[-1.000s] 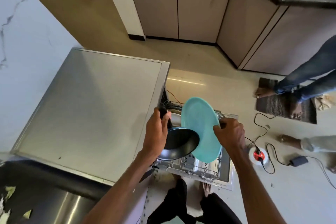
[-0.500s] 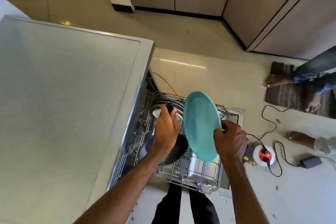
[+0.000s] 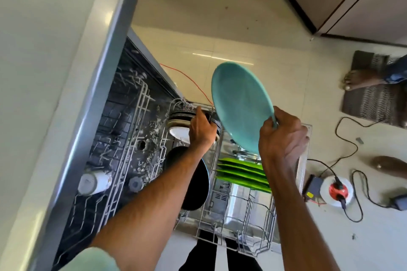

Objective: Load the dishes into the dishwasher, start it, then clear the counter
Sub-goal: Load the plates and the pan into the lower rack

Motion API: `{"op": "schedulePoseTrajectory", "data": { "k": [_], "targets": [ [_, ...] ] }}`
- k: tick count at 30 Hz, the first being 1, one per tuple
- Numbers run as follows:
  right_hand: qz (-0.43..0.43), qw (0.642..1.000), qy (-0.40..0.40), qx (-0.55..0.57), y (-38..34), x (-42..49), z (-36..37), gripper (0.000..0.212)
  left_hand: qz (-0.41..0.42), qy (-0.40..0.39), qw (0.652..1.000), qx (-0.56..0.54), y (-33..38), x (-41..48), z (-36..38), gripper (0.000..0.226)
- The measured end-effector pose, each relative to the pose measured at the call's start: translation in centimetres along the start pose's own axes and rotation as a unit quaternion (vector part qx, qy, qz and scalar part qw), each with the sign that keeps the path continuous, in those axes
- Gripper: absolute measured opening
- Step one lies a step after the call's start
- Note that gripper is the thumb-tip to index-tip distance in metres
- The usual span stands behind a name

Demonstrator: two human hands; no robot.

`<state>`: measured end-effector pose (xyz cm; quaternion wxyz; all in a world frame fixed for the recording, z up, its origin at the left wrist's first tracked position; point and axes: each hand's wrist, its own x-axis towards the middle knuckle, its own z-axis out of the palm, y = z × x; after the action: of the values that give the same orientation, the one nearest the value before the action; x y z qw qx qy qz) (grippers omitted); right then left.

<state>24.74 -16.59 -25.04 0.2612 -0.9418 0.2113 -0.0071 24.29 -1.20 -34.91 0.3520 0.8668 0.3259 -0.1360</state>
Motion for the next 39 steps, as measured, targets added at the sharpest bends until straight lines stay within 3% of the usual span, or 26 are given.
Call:
{"op": "schedulePoseTrajectory", "data": {
  "k": [5,7,11,17,27,39],
  "targets": [
    [-0.029,0.999,-0.005,0.013,-0.7,1.4,2.1,0.027,-0.029,-0.049,0.998,0.000,-1.2,2.7,1.6,0.039],
    [-0.051,0.999,-0.009,0.017,-1.0,2.1,2.8,0.029,-0.039,-0.053,0.998,0.011,-2.0,3.1,2.2,0.044],
    [-0.090,0.996,-0.021,0.014,-2.2,3.2,4.7,0.032,-0.020,-0.040,0.998,0.042,-3.7,2.0,2.8,0.033],
    [-0.155,0.982,-0.104,0.001,-4.3,3.1,8.5,0.038,0.009,-0.049,0.997,0.061,-7.1,-0.5,2.1,0.066],
    [-0.262,0.937,-0.217,-0.084,-6.7,3.5,12.4,0.039,0.006,-0.032,0.999,0.004,-8.0,-0.5,0.9,0.066],
    [-0.324,0.907,-0.218,-0.156,-7.3,3.7,13.7,0.037,0.017,-0.040,0.999,-0.012,-8.5,0.1,0.0,0.066]
  ]
}}
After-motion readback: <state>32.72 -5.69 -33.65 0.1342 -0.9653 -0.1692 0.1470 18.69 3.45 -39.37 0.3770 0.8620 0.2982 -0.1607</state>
